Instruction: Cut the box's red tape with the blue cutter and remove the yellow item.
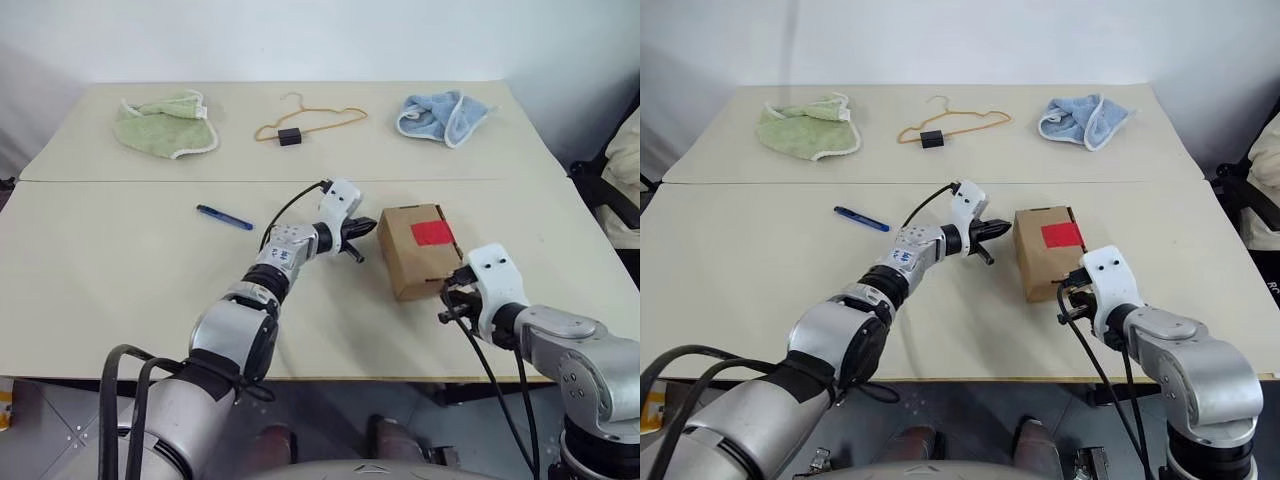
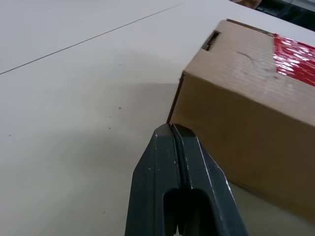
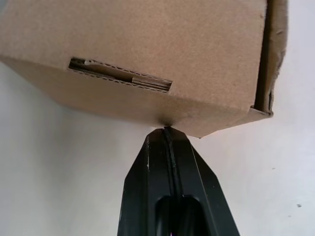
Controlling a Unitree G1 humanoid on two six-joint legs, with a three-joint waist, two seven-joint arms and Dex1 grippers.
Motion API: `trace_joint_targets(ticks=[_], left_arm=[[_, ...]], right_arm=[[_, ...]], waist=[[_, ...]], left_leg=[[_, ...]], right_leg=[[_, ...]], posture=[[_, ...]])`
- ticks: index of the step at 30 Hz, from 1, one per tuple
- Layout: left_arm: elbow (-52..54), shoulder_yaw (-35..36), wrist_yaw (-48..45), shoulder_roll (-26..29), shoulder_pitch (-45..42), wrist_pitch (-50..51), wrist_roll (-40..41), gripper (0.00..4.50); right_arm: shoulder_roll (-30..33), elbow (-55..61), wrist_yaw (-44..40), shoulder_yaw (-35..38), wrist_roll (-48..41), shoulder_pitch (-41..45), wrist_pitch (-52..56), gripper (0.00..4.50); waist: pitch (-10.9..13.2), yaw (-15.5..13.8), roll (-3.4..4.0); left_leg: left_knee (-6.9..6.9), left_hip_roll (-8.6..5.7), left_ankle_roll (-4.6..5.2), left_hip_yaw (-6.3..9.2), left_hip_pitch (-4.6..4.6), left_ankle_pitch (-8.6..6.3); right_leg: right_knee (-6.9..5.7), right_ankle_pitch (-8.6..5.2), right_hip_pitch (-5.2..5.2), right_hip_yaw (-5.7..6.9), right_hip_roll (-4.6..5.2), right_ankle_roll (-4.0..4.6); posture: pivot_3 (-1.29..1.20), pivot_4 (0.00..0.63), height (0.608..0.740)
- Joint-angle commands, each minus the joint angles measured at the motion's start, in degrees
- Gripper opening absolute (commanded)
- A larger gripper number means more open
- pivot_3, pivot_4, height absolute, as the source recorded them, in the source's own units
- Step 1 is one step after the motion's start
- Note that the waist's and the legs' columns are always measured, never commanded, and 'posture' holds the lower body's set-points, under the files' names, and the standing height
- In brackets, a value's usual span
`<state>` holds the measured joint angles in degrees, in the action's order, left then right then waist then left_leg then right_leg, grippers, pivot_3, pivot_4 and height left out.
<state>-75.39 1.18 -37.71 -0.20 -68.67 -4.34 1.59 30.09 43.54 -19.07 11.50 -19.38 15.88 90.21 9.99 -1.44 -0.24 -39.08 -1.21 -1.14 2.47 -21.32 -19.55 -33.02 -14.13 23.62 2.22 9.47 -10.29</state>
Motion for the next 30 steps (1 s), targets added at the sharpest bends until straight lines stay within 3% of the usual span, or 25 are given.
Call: trace_joint_targets(ticks=[1,6,13,18,30], left_arm=[[1.6,-0.5,-5.9,0.0,-0.2,-0.4,-0.5,0.01],[3.2,-1.5,-9.7,1.7,0.6,-0.4,-1.3,0.01],[1.8,1.5,6.1,4.1,-0.3,-1.2,-1.3,0.01],[0.6,4.0,9.8,1.2,-1.3,-0.7,0.3,0.01],[-1.4,5.4,8.3,-4.0,-4.0,-2.0,-0.8,0.01]], right_arm=[[2.6,-1.3,-0.3,1.1,0.5,-0.3,-3.2,0.0],[5.8,-4.4,-1.2,0.1,0.4,-0.8,-7.0,0.0],[6.1,-2.6,-1.3,2.2,-0.4,-2.6,-6.6,0.0],[5.0,-0.5,-0.5,3.1,-0.6,-3.8,-5.1,0.0],[-2.3,8.1,4.0,5.4,1.2,-4.6,2.3,0.0]], waist=[[0.0,0.0,0.0],[0.0,0.1,0.0],[0.0,0.1,0.0],[0.0,-0.3,-0.02],[0.0,0.0,-0.02]], left_leg=[[0.0,0.0,0.0,0.0,0.0,0.0],[0.0,0.0,0.0,0.0,0.0,0.0],[0.0,0.01,0.0,0.0,0.01,0.0],[0.0,0.0,0.0,0.01,-0.02,0.0],[0.02,0.01,0.0,0.0,0.02,0.0]], right_leg=[[0.0,0.0,0.0,0.0,0.0,0.0],[0.0,0.0,0.0,0.0,0.0,0.0],[-0.01,0.0,0.0,0.0,0.0,0.0],[0.02,0.0,-0.01,0.0,0.0,-0.01],[0.0,0.0,0.0,0.0,0.0,-0.01]], posture=[[0.0,0.15,0.74],[0.0,0.15,0.74],[0.0,0.15,0.74],[0.0,0.15,0.74],[0.0,0.15,0.74]])
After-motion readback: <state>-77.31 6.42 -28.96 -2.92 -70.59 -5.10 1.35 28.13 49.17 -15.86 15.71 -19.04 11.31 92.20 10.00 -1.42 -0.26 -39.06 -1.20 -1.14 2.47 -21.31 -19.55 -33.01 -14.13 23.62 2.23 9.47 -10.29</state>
